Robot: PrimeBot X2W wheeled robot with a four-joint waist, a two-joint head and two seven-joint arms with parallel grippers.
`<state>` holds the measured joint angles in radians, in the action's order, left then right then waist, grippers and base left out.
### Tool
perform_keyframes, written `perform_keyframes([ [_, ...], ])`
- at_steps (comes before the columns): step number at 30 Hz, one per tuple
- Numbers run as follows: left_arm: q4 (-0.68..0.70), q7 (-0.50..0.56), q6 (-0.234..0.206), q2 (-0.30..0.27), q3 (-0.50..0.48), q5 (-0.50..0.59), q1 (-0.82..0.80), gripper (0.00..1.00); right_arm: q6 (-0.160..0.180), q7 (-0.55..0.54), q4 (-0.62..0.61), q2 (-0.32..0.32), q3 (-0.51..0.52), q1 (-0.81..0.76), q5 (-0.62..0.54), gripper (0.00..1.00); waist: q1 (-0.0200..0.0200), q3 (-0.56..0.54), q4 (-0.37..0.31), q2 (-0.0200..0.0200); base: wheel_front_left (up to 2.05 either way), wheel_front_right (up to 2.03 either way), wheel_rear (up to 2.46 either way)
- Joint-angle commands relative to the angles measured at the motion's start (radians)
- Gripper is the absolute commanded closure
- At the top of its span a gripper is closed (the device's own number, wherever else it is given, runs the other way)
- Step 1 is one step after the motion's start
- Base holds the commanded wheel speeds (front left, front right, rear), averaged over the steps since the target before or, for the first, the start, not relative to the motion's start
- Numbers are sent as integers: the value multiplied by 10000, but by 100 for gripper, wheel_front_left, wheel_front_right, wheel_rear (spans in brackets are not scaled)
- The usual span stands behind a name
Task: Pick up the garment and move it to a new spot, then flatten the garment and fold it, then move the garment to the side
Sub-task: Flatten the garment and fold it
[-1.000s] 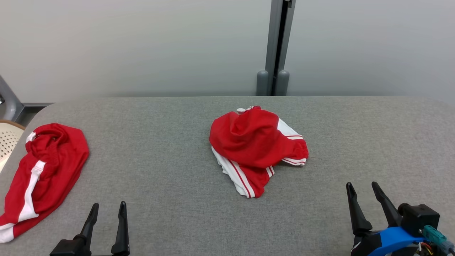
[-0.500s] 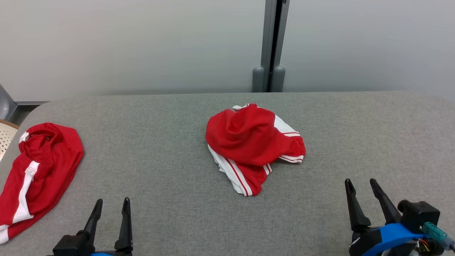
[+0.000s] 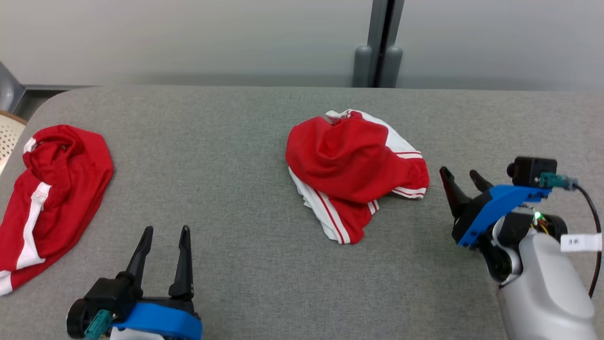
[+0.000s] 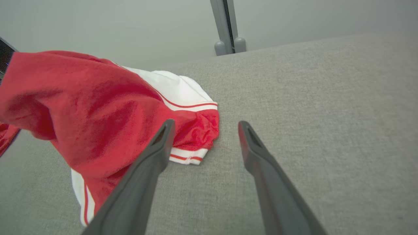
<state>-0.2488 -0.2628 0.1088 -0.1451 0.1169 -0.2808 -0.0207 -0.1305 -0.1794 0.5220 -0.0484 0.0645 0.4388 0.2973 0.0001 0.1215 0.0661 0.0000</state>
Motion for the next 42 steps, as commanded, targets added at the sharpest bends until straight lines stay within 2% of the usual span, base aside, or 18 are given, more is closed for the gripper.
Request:
perform_keyframes([
  [1, 35, -28, 52, 45, 76, -11, -346, 0, -5, -203, 616, -29, 227, 703, -157, 0, -1, 465, 421, 0, 0, 0, 0],
  [3, -24, -28, 75, 109, 188, -24, -564, 0, -5, -322, 1589, -26, 619, 1567, -303, 0, -1, 700, 655, 0, 0, 0, 0],
  [9, -155, -28, 138, 222, 537, -5, -1050, 0, -5, -398, 4413, -32, 1936, 3219, -2121, 0, -1, 1049, 1176, 0, 0, 0, 0],
  [13, -155, -28, 173, 236, 674, -21, -1187, 0, -5, -392, 5415, -35, 2783, 3631, -3464, 0, -1, 1123, 1410, 0, 0, 0, 0],
  [17, -81, -28, 181, 162, 693, -35, -1173, 0, -5, -512, 6313, -6, 3137, 3681, -4147, 0, -1, 1139, 1486, 0, 0, 0, 0],
  [18, -83, -28, 186, 149, 699, -43, -1158, 0, -5, -445, 6653, 29, 3145, 3768, -3931, 53, -1, 1126, 1509, 0, 0, 0, 0],
  [19, -84, -28, 187, 137, 667, -63, -1138, 0, -17, -384, 6951, 61, 3094, 3833, -3781, 100, -1, 1092, 1521, 0, 0, 0, 0],
  [25, -61, -28, 185, 128, 436, -76, -897, 0, -12, 1021, 7226, -38, 2888, 4648, -3128, 100, -1, 657, 1369, 0, 0, 0, 0],
  [29, -83, -29, 178, 139, 376, -97, -733, 0, -11, 1829, 7125, -26, 2370, 5362, -2795, 100, -1, 280, 1228, 0, 0, 0, 0],
  [36, -78, -29, 66, 110, 277, -130, -345, 0, -11, 2416, 6477, -29, 473, 6685, -1718, 100, -1, -357, 971, 0, 0, 0, 0],
  [42, 65, -29, 15, 61, 230, -165, -78, 0, -11, 1916, 4940, -14, -1560, 7492, -437, 100, -1, -580, 906, 0, 0, 0, 0],
])
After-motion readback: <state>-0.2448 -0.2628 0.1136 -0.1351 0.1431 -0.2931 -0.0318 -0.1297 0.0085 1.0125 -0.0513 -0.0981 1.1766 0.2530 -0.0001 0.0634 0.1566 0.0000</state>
